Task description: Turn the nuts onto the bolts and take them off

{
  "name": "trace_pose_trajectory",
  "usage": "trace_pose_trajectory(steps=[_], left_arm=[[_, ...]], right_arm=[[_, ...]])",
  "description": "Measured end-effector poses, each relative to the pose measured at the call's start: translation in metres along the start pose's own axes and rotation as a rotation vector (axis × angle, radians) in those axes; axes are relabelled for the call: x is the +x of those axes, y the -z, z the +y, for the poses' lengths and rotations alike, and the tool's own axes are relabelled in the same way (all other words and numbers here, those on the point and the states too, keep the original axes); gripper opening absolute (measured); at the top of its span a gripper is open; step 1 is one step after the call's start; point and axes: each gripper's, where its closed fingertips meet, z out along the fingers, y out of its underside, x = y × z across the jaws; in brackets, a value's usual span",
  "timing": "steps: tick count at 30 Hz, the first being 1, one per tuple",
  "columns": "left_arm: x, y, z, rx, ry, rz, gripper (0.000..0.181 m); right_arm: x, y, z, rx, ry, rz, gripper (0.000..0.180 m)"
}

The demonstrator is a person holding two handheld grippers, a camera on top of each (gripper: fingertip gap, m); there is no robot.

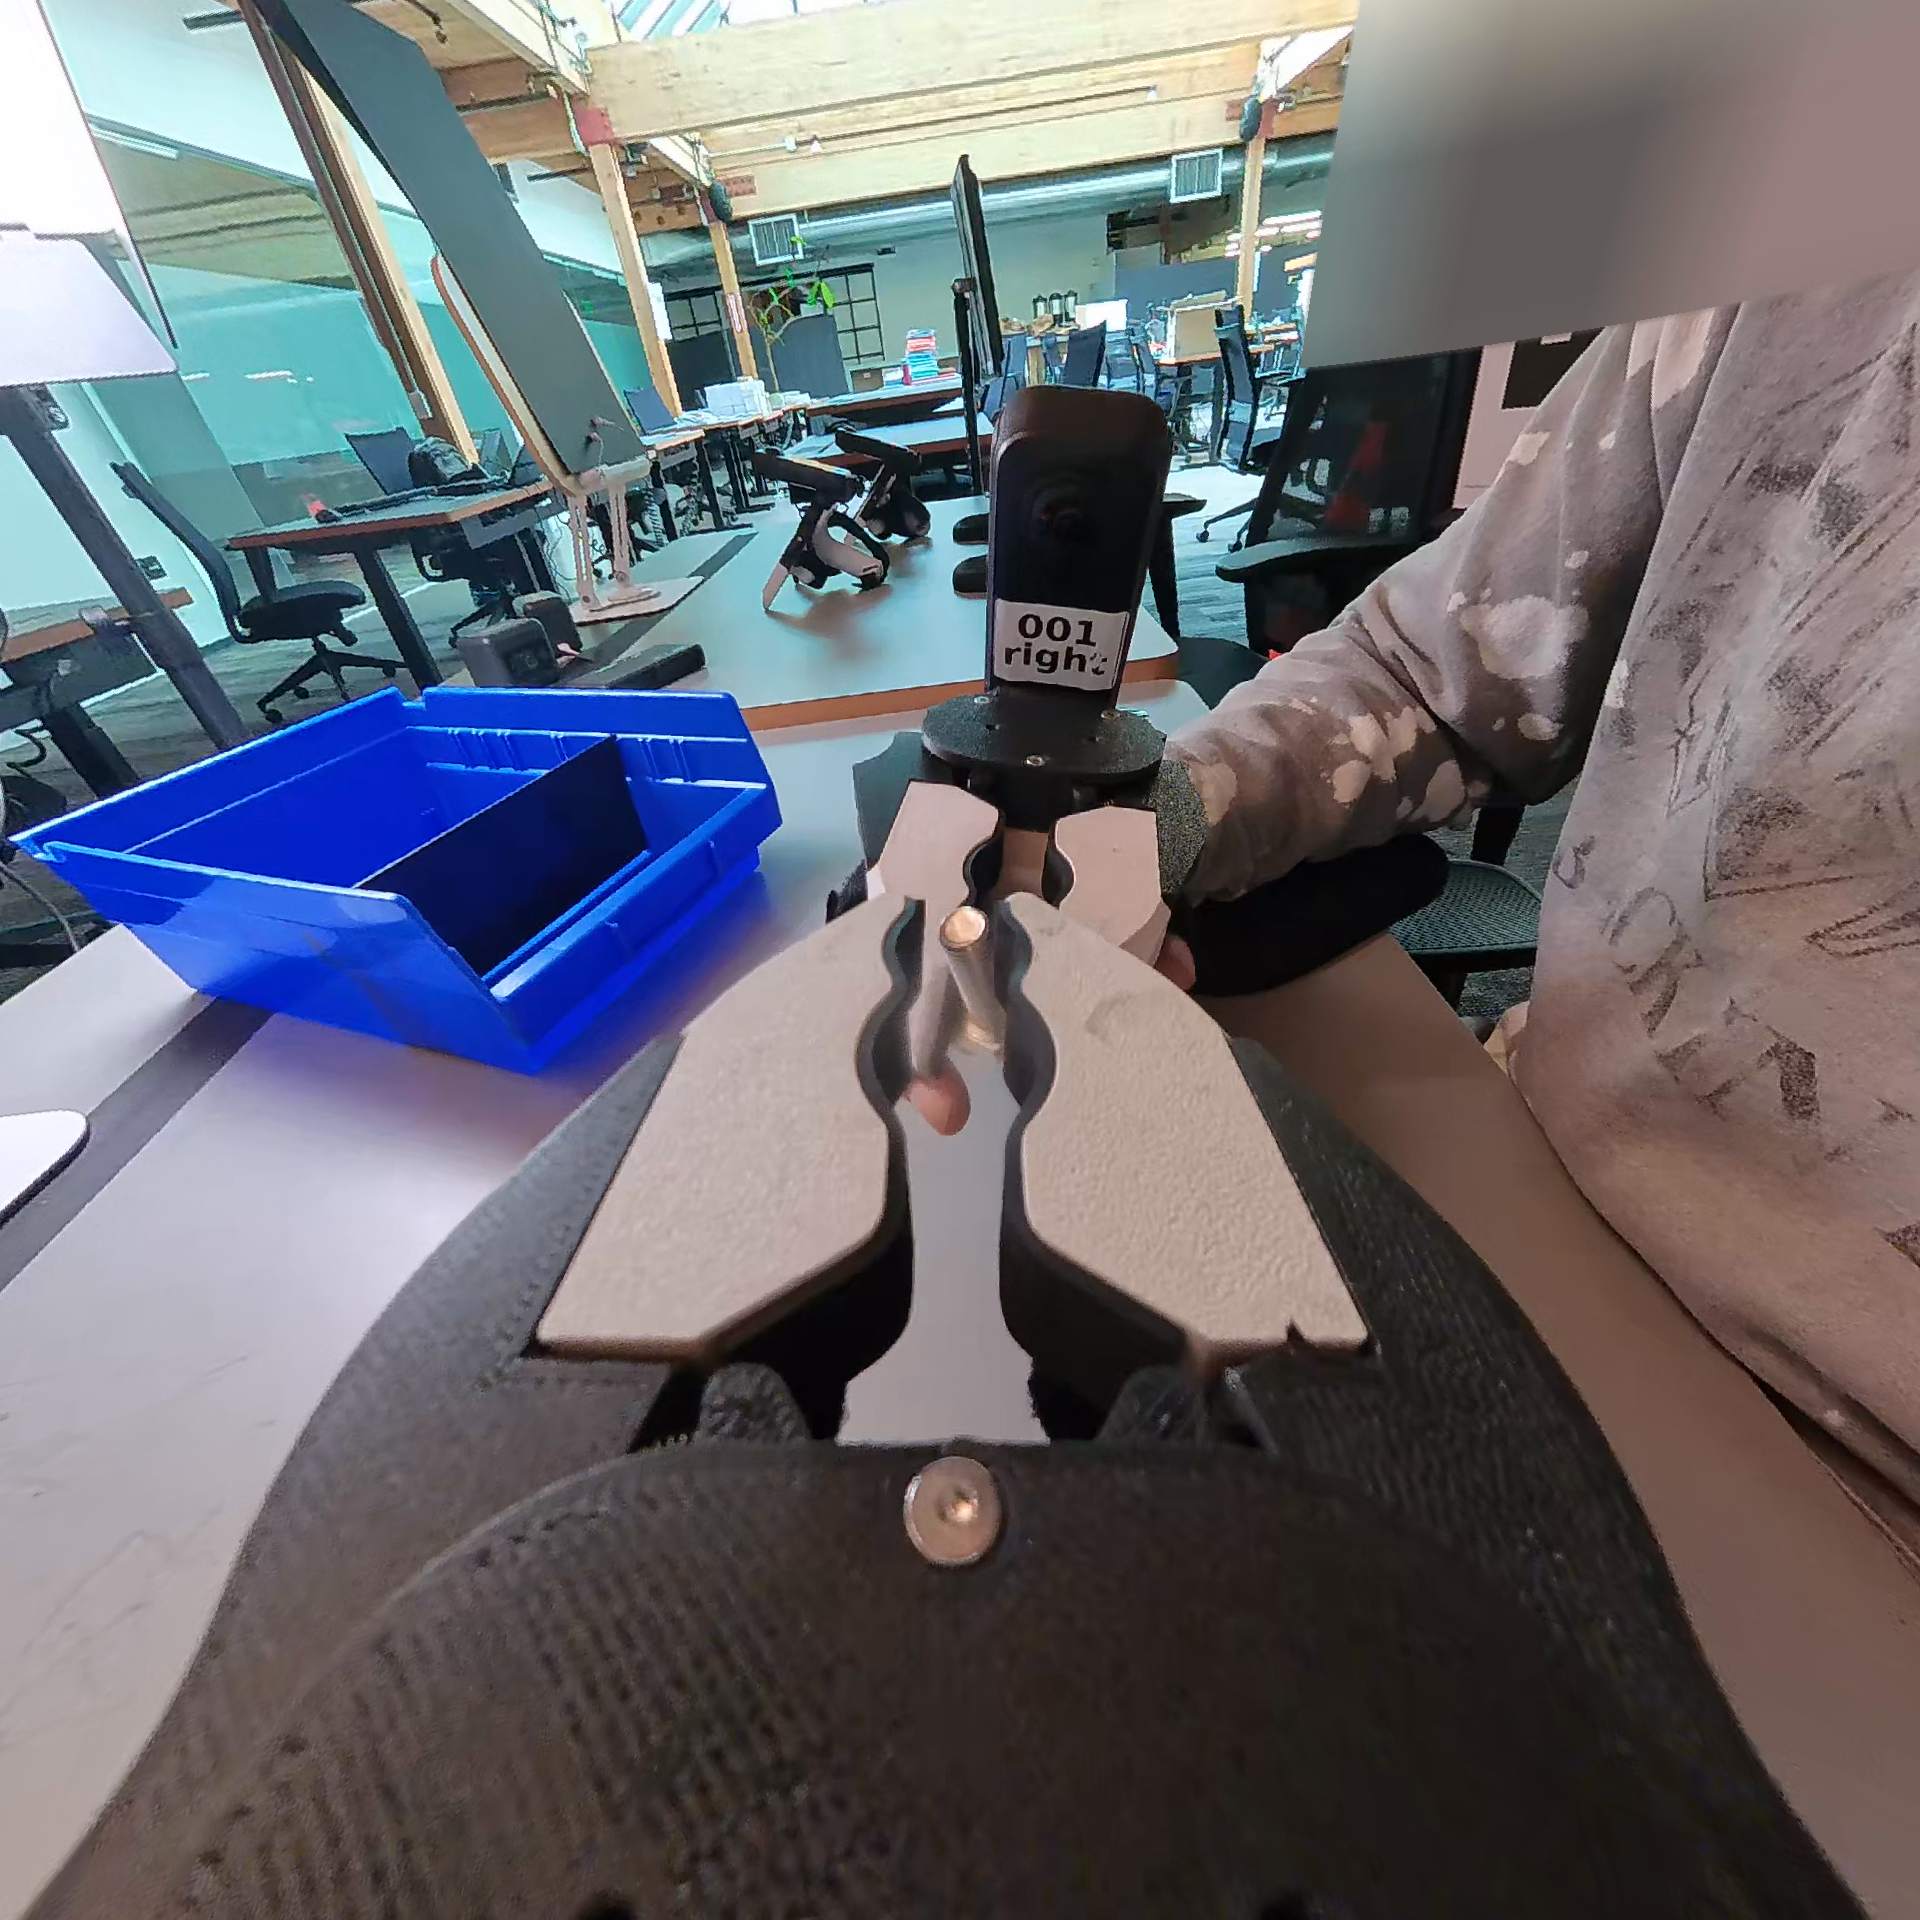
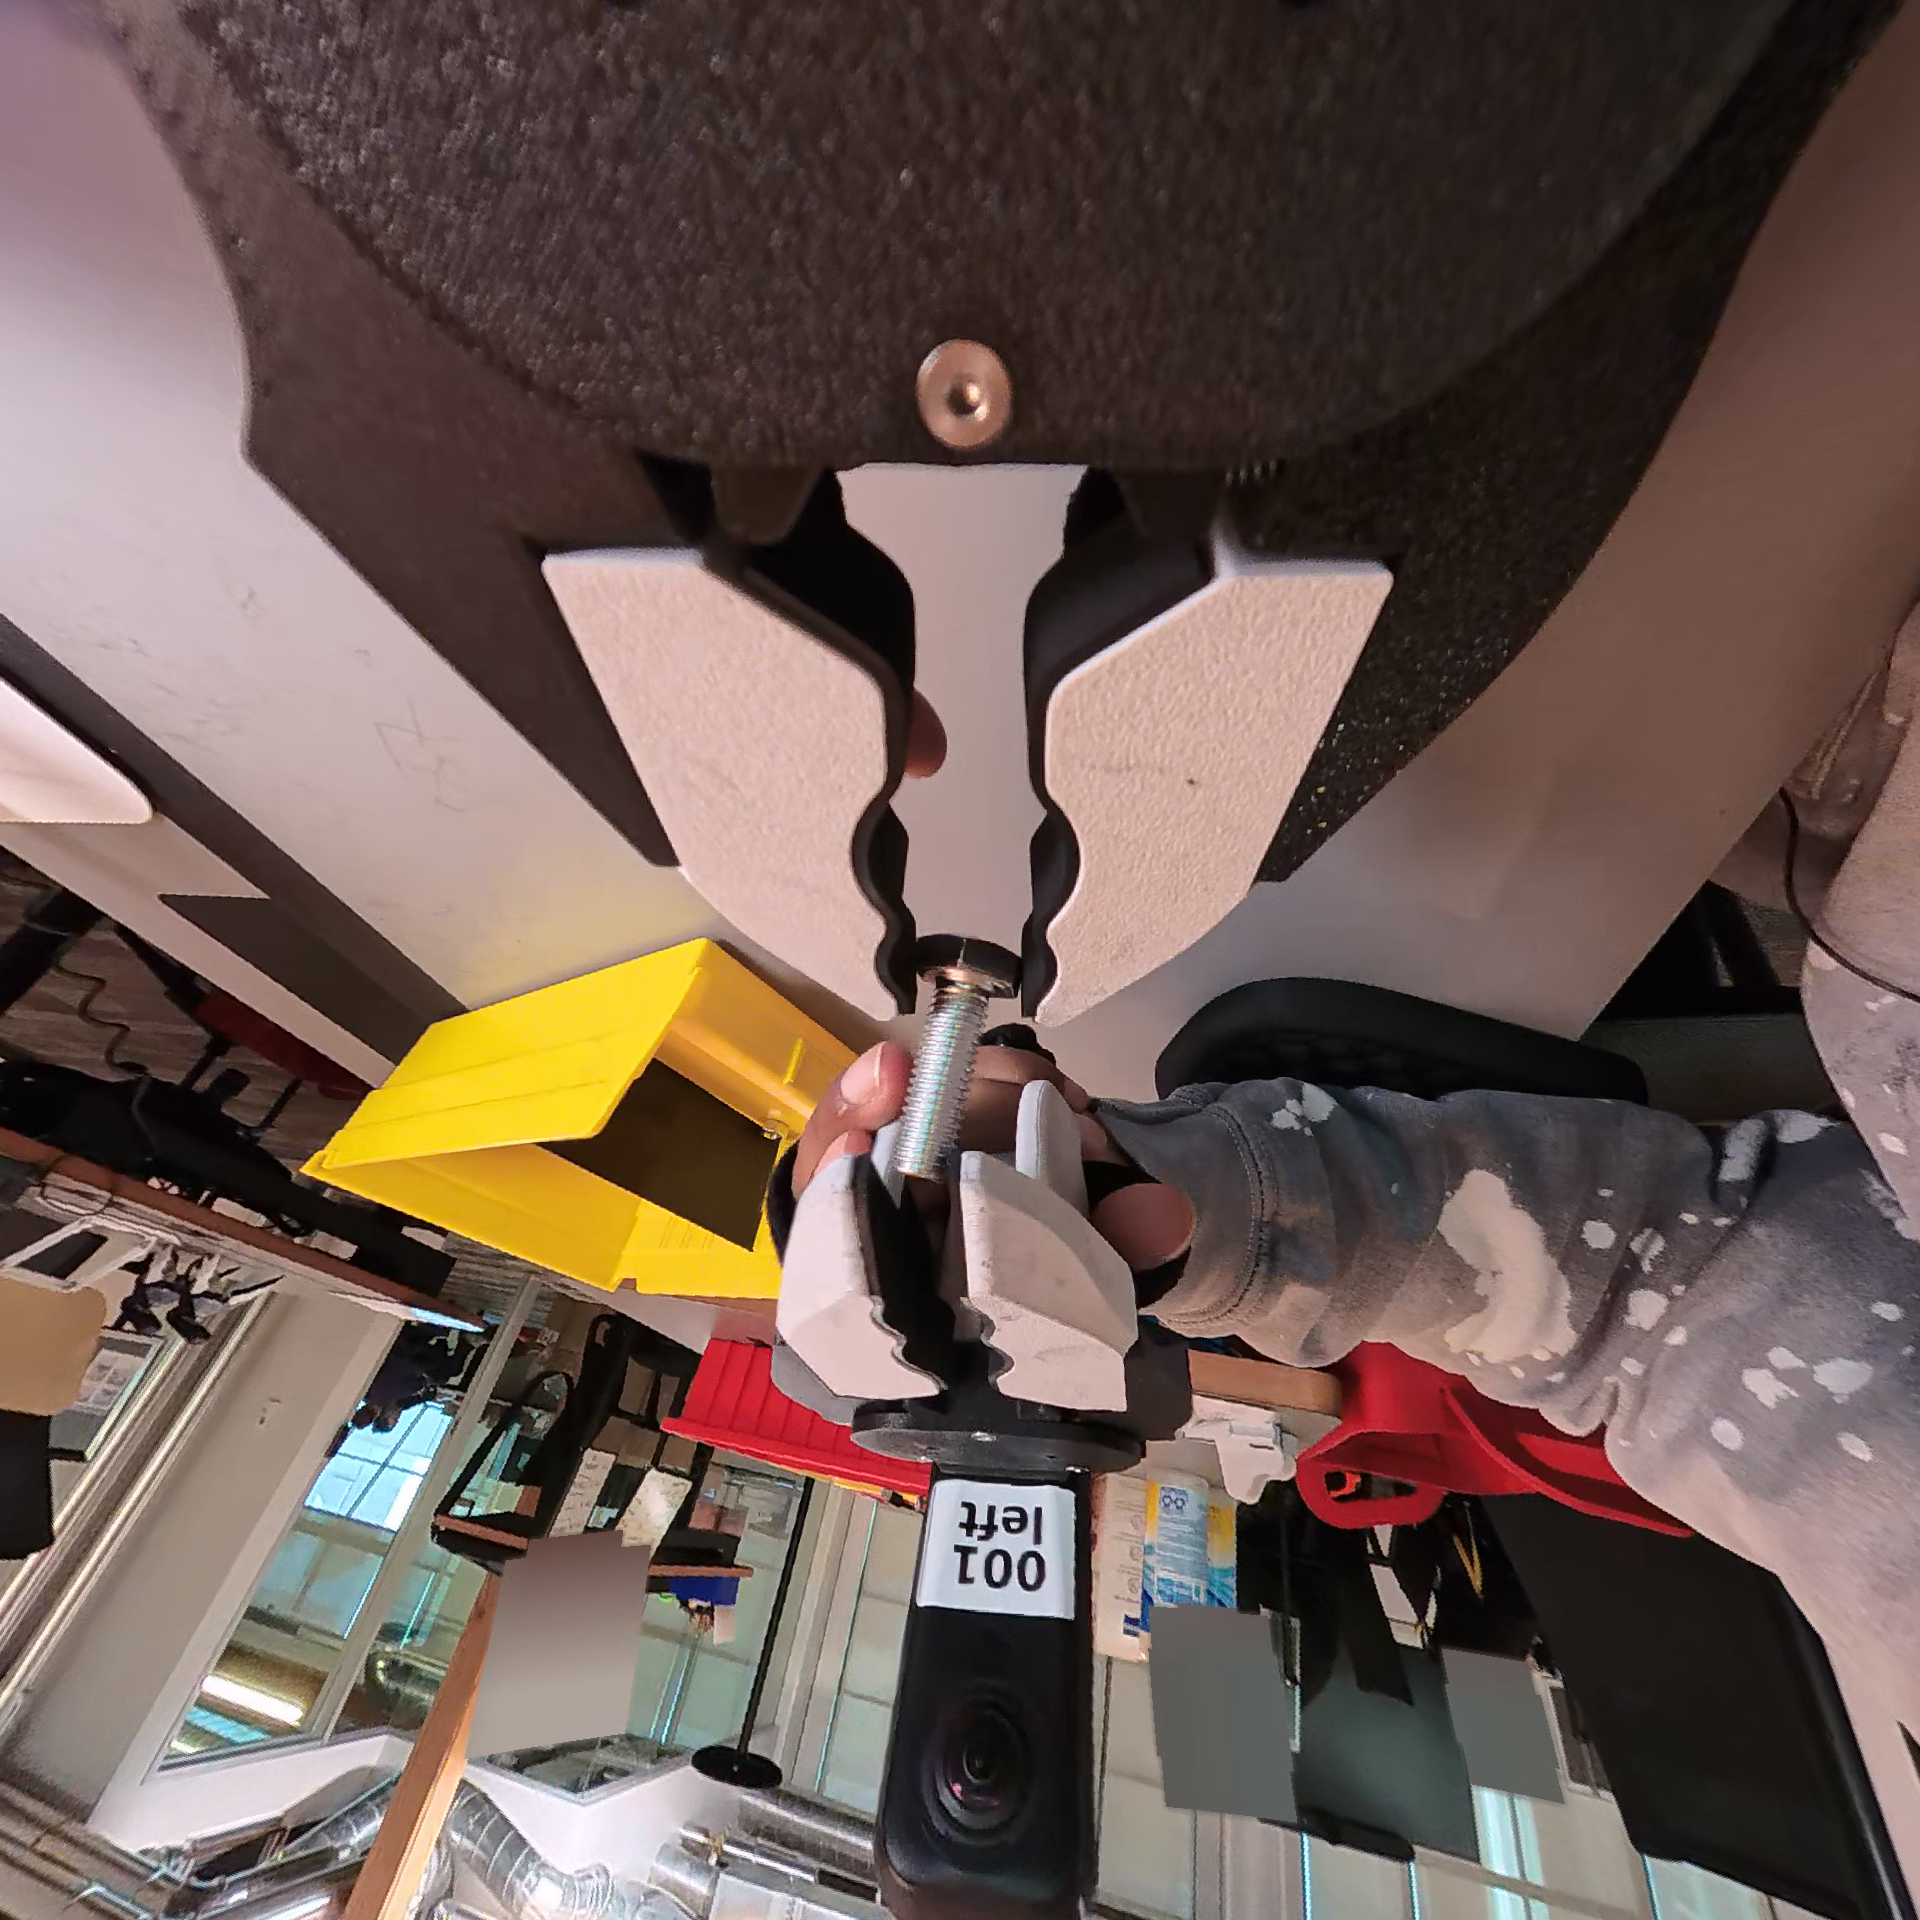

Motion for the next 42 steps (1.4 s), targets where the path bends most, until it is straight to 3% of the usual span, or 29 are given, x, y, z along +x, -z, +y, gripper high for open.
trace_pose_trajectory(steps=[42], left_arm=[[0.016, -0.007, -0.013, 0.094, 0.008, 0.077, 0.009]], right_arm=[[-0.005, 0.002, -0.018, 0.064, 0.027, 0.024, 0.019]])
